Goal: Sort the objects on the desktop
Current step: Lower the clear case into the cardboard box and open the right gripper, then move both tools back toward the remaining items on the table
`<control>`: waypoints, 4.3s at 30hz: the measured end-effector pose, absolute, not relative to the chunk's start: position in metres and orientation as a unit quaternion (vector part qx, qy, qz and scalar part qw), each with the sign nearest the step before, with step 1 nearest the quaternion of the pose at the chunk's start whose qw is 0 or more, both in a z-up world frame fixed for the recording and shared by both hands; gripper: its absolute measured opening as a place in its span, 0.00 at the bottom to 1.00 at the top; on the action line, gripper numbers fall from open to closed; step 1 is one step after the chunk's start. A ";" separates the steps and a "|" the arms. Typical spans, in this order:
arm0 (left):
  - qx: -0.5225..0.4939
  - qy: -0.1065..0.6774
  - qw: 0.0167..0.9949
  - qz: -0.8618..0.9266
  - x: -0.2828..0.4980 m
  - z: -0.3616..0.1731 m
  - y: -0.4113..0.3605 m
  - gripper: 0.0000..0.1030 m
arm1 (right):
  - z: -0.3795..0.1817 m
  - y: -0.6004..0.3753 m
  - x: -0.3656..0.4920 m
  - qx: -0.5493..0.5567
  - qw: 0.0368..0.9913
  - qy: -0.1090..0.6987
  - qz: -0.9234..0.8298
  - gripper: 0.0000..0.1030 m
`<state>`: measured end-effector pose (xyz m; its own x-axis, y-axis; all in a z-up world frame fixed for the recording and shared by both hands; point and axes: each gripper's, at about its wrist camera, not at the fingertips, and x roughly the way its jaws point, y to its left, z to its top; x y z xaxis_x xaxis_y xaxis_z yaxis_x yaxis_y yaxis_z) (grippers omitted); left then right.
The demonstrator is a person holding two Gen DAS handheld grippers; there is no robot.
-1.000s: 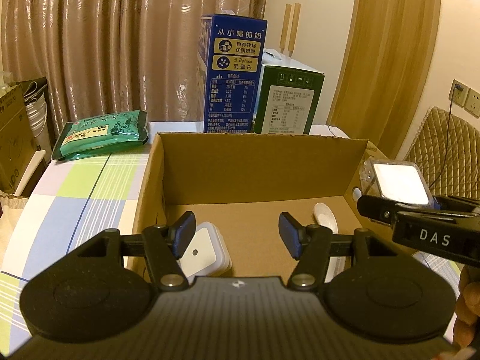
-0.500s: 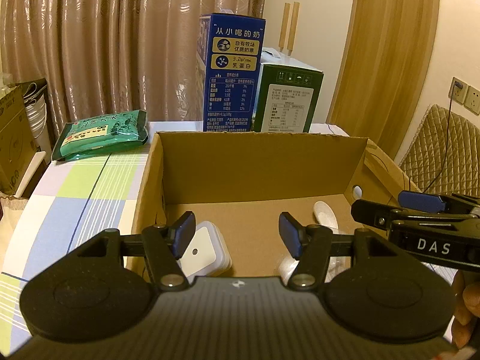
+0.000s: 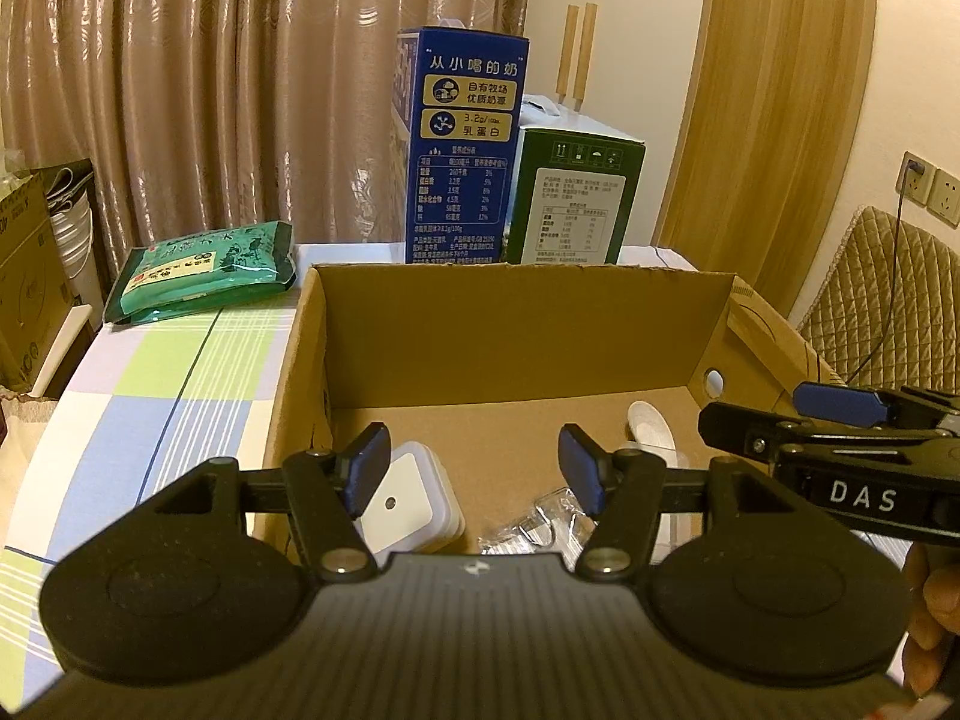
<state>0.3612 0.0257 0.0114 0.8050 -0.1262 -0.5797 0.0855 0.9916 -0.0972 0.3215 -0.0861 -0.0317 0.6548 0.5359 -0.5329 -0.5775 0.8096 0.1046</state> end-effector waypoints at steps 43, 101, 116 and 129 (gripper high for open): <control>0.009 0.283 0.956 -0.074 0.266 0.036 0.022 0.83 | -0.013 -0.176 0.255 -0.009 0.920 0.261 0.292 0.98; 0.021 0.353 0.933 -0.069 0.121 -0.028 0.028 0.97 | -0.119 -0.218 0.140 -0.063 0.818 0.426 0.380 0.98; 0.030 0.361 0.928 -0.086 0.107 -0.035 0.016 0.97 | -0.104 -0.216 0.138 -0.109 0.833 0.382 0.386 0.98; 0.121 0.393 0.903 -0.124 0.110 -0.070 -0.028 0.96 | -0.115 -0.197 0.191 -0.175 0.835 0.374 0.364 0.98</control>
